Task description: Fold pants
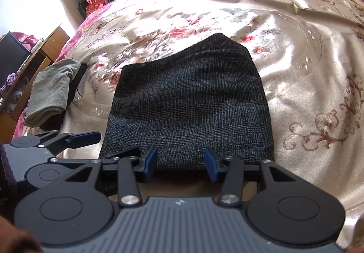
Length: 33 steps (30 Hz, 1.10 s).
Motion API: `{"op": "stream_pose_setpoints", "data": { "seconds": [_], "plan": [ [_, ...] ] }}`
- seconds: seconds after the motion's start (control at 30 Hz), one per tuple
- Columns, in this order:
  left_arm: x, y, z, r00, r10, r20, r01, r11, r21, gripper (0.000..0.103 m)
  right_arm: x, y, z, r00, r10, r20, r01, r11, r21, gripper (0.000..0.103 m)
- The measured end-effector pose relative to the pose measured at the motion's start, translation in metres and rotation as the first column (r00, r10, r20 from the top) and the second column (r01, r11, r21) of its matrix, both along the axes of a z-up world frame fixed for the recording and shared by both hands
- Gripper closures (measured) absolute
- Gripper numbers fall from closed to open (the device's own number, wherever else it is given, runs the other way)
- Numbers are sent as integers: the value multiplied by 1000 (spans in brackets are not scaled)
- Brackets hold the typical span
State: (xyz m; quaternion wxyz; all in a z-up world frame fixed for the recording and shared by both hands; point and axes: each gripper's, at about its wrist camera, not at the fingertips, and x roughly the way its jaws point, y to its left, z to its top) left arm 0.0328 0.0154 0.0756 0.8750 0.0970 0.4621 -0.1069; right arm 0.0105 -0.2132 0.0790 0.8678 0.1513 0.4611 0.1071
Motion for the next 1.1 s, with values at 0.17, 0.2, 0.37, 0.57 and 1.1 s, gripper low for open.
{"op": "stream_pose_setpoints", "data": {
  "seconds": [0.17, 0.2, 0.37, 0.57, 1.1],
  "plan": [
    [-4, 4, -7, 998, 4, 61, -3, 1000, -20, 19, -7, 2, -7, 998, 4, 65, -3, 1000, -13, 57],
    [-6, 3, -8, 997, 1, 75, 0, 1000, -18, 19, -11, 2, -8, 997, 3, 81, -2, 1000, -16, 56],
    [-24, -3, -13, 982, -7, 189, 4, 1000, 17, 16, -36, -1, -19, 977, -11, 215, 10, 1000, 6, 56],
    [-58, -15, -8, 964, 18, 264, -46, 994, 101, 13, -75, -5, -20, 961, -29, 276, 19, 999, 38, 54],
    [-128, -10, -9, 970, 42, 238, -56, 997, 52, 1, -140, -5, -10, 953, -108, 282, 133, 989, -69, 52]
  ]
}}
